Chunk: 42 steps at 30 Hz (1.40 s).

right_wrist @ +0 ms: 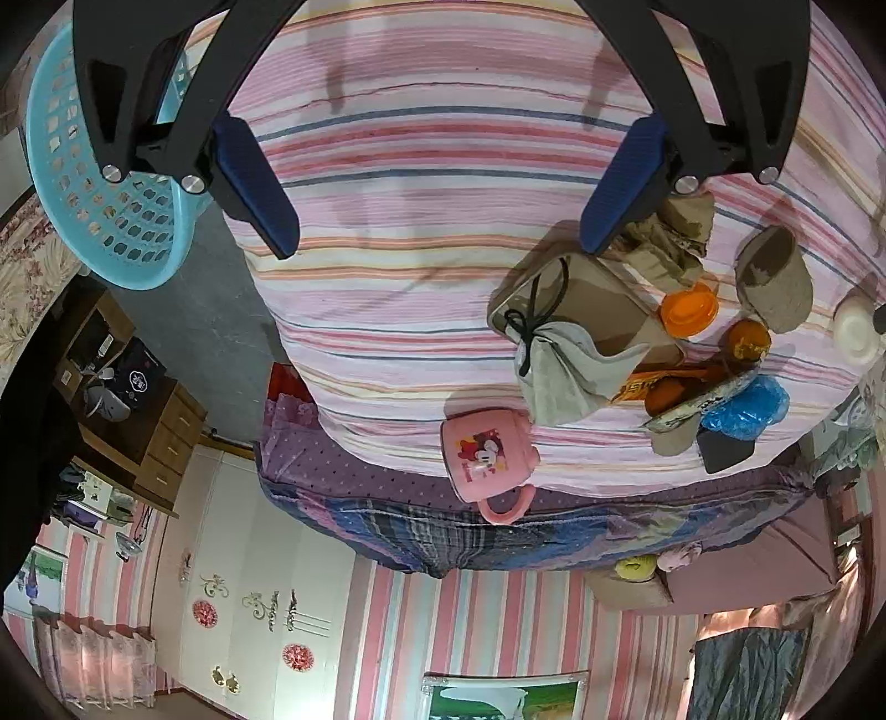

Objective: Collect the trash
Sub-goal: 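Move the left gripper toward the white tape roll on the bed, then close the left gripper on the white tape roll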

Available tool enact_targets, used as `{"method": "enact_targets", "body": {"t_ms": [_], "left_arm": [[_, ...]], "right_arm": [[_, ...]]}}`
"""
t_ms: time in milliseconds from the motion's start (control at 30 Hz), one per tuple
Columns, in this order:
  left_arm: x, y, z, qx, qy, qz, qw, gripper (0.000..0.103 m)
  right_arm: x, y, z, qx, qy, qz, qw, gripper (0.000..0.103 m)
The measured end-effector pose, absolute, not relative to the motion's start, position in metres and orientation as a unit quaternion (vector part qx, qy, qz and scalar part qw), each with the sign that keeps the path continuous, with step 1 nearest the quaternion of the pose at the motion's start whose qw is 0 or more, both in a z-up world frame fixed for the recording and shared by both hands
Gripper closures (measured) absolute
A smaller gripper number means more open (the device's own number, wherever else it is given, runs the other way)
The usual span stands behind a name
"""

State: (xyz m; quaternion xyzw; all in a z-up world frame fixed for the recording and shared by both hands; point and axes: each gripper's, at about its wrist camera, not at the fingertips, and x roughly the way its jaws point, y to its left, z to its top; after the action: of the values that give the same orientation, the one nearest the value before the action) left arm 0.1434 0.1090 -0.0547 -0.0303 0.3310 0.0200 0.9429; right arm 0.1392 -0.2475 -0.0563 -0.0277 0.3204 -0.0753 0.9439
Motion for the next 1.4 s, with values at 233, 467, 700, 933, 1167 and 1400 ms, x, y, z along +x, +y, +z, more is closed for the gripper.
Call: {"method": "enact_targets", "body": {"t_ms": [233,467,700,933,1167,1400], "left_arm": [[0.144,0.107,-0.053,-0.028,0.325,0.013,0.945,0.044],[0.154,0.104,-0.059,-0.030,0.342,0.003,0.939,0.064],[0.154,0.088,-0.061,-0.002,0.344,-0.003,0.939,0.065],[0.164,0.089,-0.064,-0.009,0.354,-0.003,0.935,0.085],[0.159,0.083,-0.059,-0.001,0.341,-0.008,0.940,0.088],[0.148,0.079,-0.051,0.007,0.326,-0.014,0.945,0.090]], "right_arm": [[0.139,-0.247,-0.056,-0.030,0.320,-0.075,0.944,0.004],[0.140,-0.244,-0.057,-0.029,0.326,-0.070,0.942,0.004],[0.141,-0.246,-0.057,-0.032,0.323,-0.072,0.943,0.004],[0.144,-0.251,-0.057,-0.027,0.325,-0.073,0.942,0.004],[0.142,-0.251,-0.056,-0.025,0.321,-0.071,0.944,0.004],[0.135,-0.239,-0.052,-0.036,0.310,-0.048,0.949,0.004]]}}
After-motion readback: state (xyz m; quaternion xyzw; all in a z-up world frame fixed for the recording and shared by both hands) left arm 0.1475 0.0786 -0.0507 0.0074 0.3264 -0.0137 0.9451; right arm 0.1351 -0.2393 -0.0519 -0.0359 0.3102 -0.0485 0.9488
